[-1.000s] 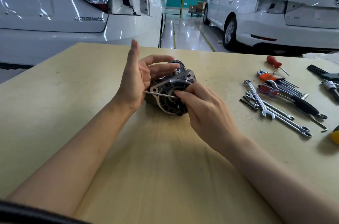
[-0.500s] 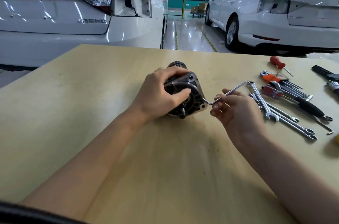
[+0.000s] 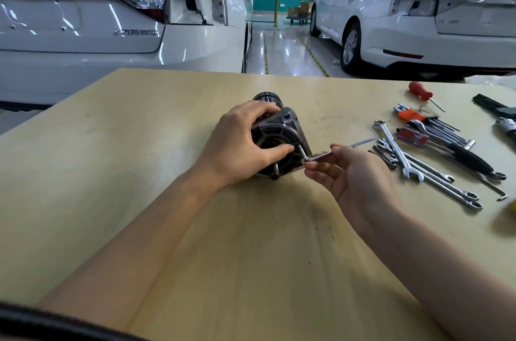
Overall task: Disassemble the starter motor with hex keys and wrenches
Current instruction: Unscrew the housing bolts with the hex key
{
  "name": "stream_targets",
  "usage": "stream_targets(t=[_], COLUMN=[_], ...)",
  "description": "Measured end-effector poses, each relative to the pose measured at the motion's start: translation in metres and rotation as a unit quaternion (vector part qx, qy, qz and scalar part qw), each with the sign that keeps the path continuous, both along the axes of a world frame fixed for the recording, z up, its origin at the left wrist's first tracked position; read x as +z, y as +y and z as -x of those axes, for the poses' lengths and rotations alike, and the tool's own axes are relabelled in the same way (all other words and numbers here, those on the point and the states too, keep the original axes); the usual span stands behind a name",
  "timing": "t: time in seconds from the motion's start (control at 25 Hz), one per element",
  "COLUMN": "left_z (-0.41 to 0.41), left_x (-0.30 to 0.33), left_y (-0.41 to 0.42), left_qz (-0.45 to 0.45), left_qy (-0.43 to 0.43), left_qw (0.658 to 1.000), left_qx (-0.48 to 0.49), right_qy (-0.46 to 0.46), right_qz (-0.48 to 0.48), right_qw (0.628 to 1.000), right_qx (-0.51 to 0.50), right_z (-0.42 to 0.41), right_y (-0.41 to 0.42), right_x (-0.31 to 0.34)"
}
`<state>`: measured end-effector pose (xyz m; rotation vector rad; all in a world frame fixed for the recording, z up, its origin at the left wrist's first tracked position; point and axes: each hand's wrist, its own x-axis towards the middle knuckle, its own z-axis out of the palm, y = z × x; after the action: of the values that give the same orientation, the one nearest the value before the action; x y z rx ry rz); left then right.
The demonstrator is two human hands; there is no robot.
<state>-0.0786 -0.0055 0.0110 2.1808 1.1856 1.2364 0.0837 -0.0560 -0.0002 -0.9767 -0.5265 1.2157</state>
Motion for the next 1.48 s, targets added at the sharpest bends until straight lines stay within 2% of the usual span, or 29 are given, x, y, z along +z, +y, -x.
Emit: stream_targets(t=[1.48], left_z=[0.0000], left_x=[-0.0028], left_y=[0.0063], left_qz=[0.020], left_qy=[-0.077], left_qw=[0.996], left_qx=[-0.043], right_qy=[0.036], right_qz=[0.000], right_qw=[0.999], right_qx=[0.011], right_z=[0.0022], right_y=[-0.0036], right_x=[0.0065])
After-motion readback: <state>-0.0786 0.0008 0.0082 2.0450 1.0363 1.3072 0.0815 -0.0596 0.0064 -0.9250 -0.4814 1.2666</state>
